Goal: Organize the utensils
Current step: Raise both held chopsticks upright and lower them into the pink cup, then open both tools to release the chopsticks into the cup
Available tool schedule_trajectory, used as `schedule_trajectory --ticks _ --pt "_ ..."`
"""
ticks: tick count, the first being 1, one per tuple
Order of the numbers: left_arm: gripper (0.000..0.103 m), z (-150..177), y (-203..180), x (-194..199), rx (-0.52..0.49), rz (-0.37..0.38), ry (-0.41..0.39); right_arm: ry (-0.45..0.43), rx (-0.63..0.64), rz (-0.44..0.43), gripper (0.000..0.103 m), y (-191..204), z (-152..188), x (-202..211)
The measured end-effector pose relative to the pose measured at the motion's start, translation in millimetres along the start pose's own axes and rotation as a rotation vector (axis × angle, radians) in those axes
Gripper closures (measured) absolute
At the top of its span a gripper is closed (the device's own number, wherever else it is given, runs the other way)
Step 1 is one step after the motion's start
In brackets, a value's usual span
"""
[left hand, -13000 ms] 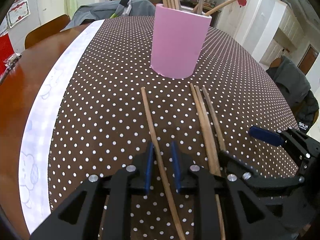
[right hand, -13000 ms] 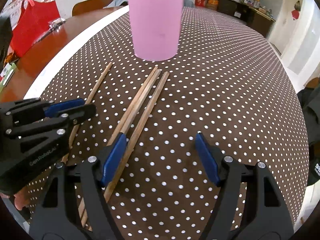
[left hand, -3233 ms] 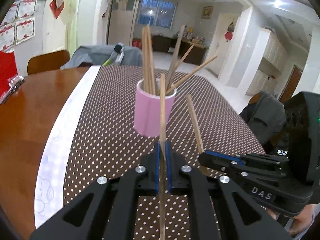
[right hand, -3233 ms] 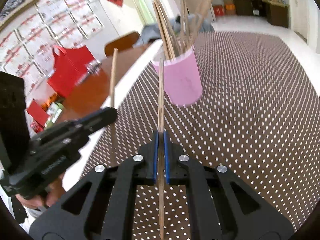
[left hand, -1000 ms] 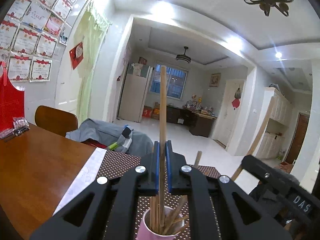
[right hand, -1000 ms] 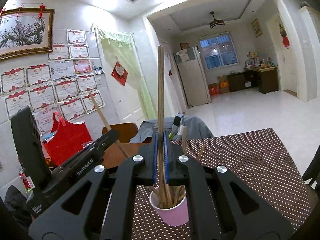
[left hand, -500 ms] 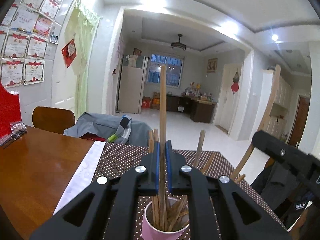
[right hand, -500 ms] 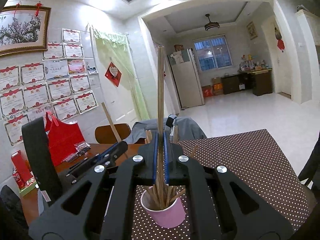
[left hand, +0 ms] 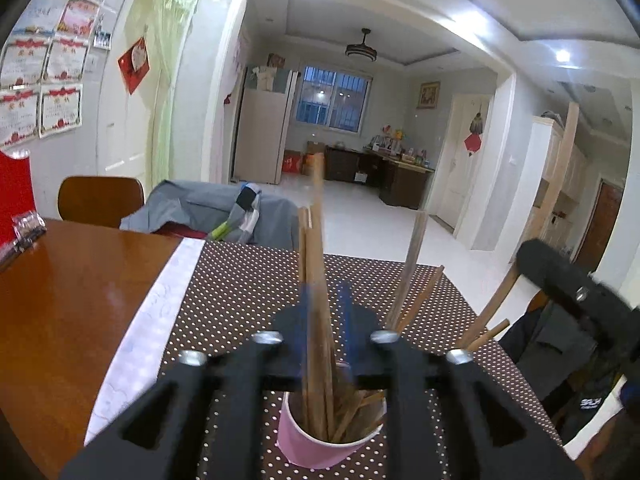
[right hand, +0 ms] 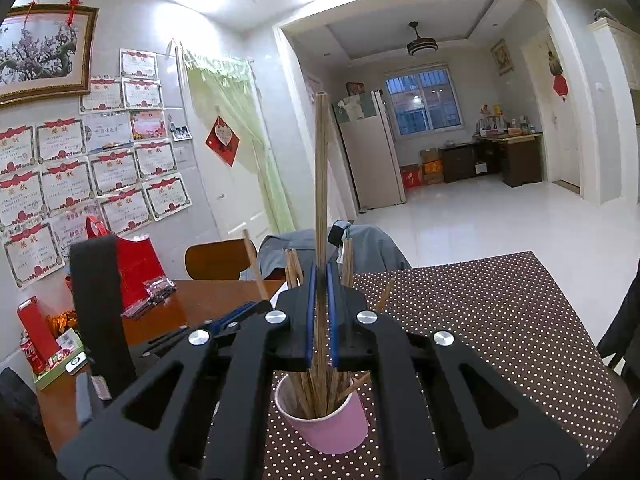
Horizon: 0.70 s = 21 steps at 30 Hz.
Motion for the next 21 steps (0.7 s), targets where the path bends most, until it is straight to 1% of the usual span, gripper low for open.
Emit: schedule_trajectory --ticks 5,8,11,16,19,21 --pt "0.075 -2.2 -0.6 4.2 0.006 0.004 -0.002 0.035 0.010 -0.010 0.097 4.8 7.7 -8.8" --pt "0.067 -3.4 -1.0 5.8 0.004 0.007 -0.009 0.051 0.015 -0.016 0.097 7.9 10.9 -13.0" --pt "0.065 -7.9 -1.8 11.0 -0.004 0.005 -0.027 0.064 0.016 -0.022 0.097 8.6 13.6 -15.7" --pt "0.059 -15.7 3.5 18.6 -0.029 -0.051 -0.064 0.087 0.011 -0.034 0.097 11.0 18.5 -20.1" --pt "0.058 -18.7 9.2 19.2 -0.024 -0.072 -0.067 0.108 0.016 -0.041 0.097 14.1 23.1 -24.4" --pt "0.058 -19.9 11.9 18.8 -0.016 -0.072 -0.059 0.124 0.021 -0.046 0.097 17.2 26.8 -27.8"
Point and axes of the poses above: each gripper's, at about its wrist camera, not at the fingertips, and x roughly against the way its jaws point, y to its left, z to its underside, the point moved 10 cm from there along -x, roughly the way its jaws point, and after that the axes turned 15 degrees about x, right-handed, at the moved point
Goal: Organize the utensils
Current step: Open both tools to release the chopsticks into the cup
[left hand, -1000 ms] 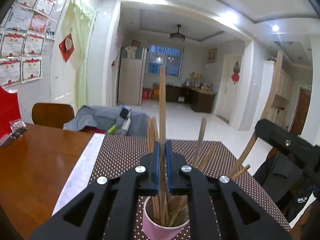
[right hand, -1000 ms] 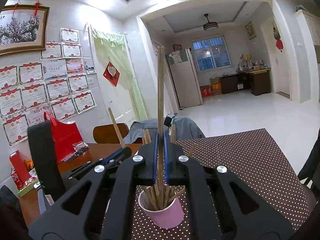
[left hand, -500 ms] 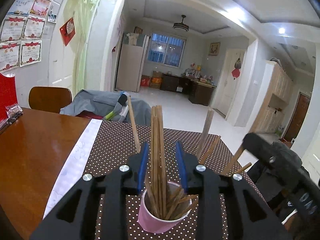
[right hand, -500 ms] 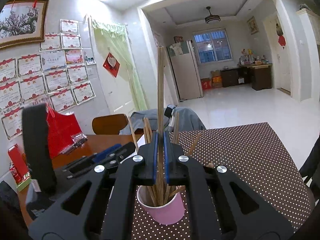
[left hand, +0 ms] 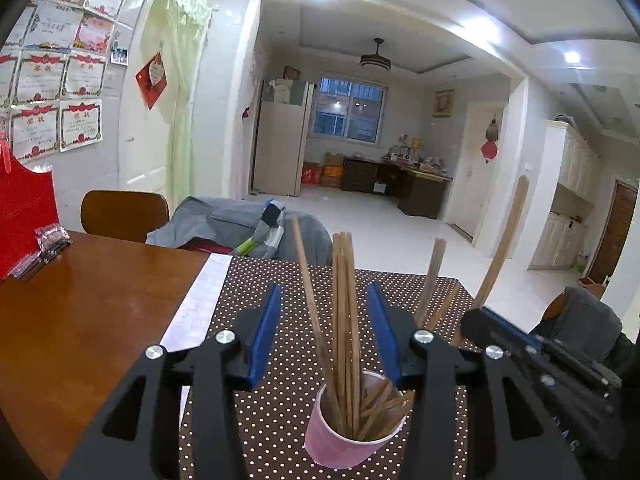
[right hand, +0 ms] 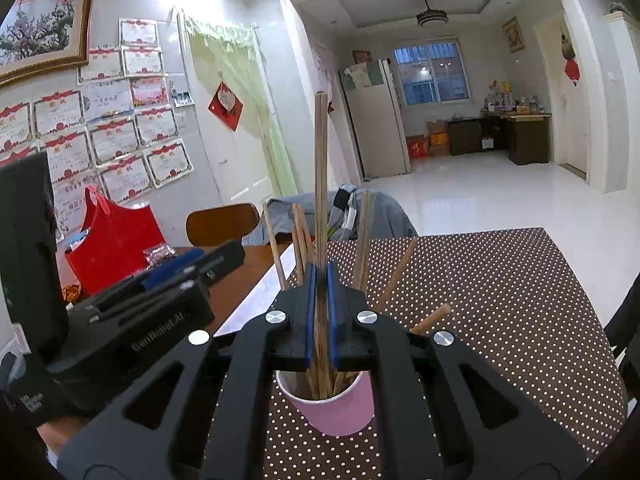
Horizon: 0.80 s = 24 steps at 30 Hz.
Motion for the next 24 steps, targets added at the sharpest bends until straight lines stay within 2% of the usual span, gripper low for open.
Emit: schedule_trajectory --ticks 5,14,16,18,20,24 --pt "0.057 0.2 3.9 -3.6 0.001 -0.014 0.016 0.038 0.011 -0.012 0.096 5.5 8.3 -8.7" --pt "0.057 1.4 -1.0 -0.6 -0.015 -0.011 0.014 0.022 -0.010 -0.003 0.095 0.0 4.3 -5.5" --pt "0.057 1.1 -0.7 0.3 -0.014 -0.012 0.015 0.021 -0.012 -0.002 0.087 -1.1 3.8 -5.1" --pt "0.057 0.6 -0.3 0.5 -0.011 -0.014 0.014 0.015 -0.014 -0.001 0.067 -1.6 3.8 -4.0" --pt "0.055 -0.1 1.1 1.8 -0.004 -0.020 0.009 0.007 -0.014 0.013 0.063 -2.6 3.0 -2.3" --pt "0.055 -1.1 -0.1 4.3 -0.007 -0.014 0.006 -0.007 -0.012 0.009 0.063 -2.5 0.2 2.5"
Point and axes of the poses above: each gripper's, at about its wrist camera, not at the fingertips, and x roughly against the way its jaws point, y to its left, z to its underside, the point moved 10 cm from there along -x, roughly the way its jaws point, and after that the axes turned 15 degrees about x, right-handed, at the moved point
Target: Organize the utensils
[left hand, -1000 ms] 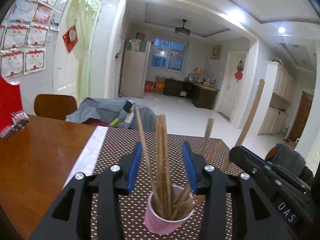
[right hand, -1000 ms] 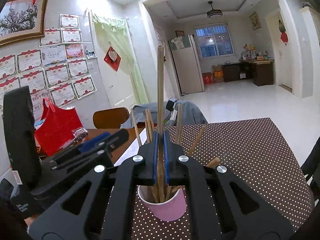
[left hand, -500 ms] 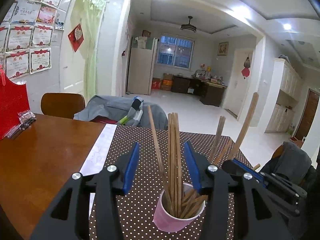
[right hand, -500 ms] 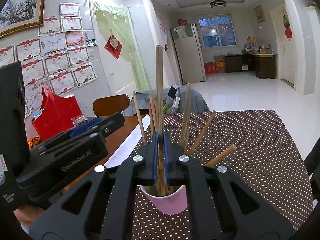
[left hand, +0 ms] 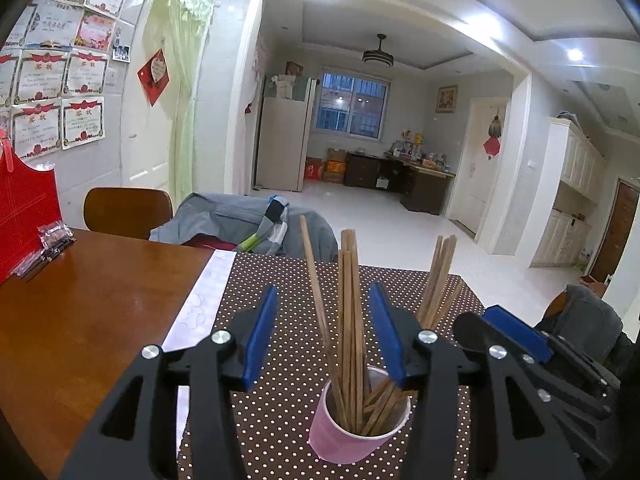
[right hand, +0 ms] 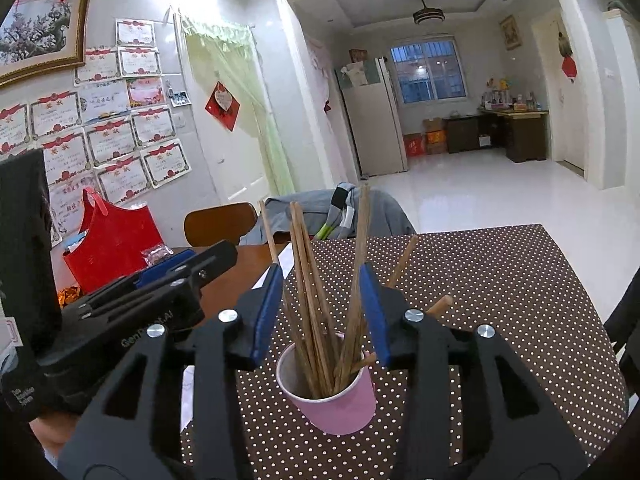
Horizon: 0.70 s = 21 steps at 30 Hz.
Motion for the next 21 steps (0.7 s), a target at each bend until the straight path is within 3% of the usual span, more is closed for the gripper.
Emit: schedule_trajectory --ticks 11,21 --pt "0.055 -4.6 -5.9 12.2 -0.018 0.008 -0.025 -0.026 0.028 0.044 0.056 -3.2 -8.6 13.1" --pt "0.052 -21.7 -16.4 59.6 -0.068 -0.005 -0.140 -0.065 0.117 0.135 0.034 0.3 -27.4 50.6"
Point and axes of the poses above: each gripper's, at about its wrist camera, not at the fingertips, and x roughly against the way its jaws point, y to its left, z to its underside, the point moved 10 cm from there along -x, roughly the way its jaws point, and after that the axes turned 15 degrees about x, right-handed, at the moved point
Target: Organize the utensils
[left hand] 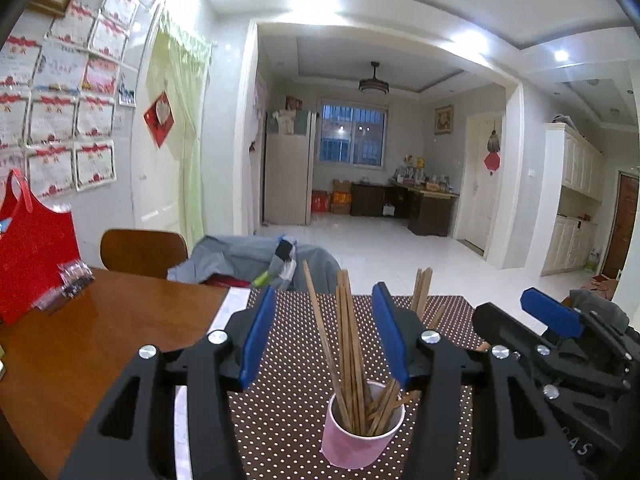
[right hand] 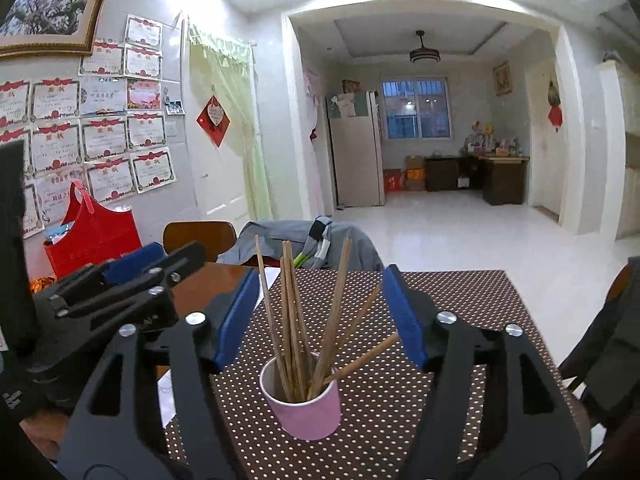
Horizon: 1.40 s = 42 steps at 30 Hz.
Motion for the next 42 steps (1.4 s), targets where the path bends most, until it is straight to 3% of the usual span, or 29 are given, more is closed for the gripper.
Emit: schedule_trajectory --ticks 3,6,15,23,42 --pt "0.045 -7.6 -1.0 18.7 -0.013 -0.003 -0.031 -0.002 0.012 0.010 0.029 -0.2 -5.2 12.1" --pt "0.045 -11.8 -1.6 37.6 -0.033 -0.023 -0.039 -0.023 0.023 0.014 0.025 2.2 -12.1 24.7" --pt "0.041 -24.8 -10.4 81.1 -0.033 0.026 -0.094 -0.053 0.047 0.072 0.017 5.3 -22.1 56.2" --pt "0.032 -29.7 -11.9 94.4 -0.035 0.013 -0.124 -0.075 0.055 0.104 0.014 6.6 -30.4 76.0" --pt "0.030 -30.5 -16.3 105.8 -0.063 -0.004 -0.140 -0.097 0.064 0.152 0.008 6.4 -32.4 96.8"
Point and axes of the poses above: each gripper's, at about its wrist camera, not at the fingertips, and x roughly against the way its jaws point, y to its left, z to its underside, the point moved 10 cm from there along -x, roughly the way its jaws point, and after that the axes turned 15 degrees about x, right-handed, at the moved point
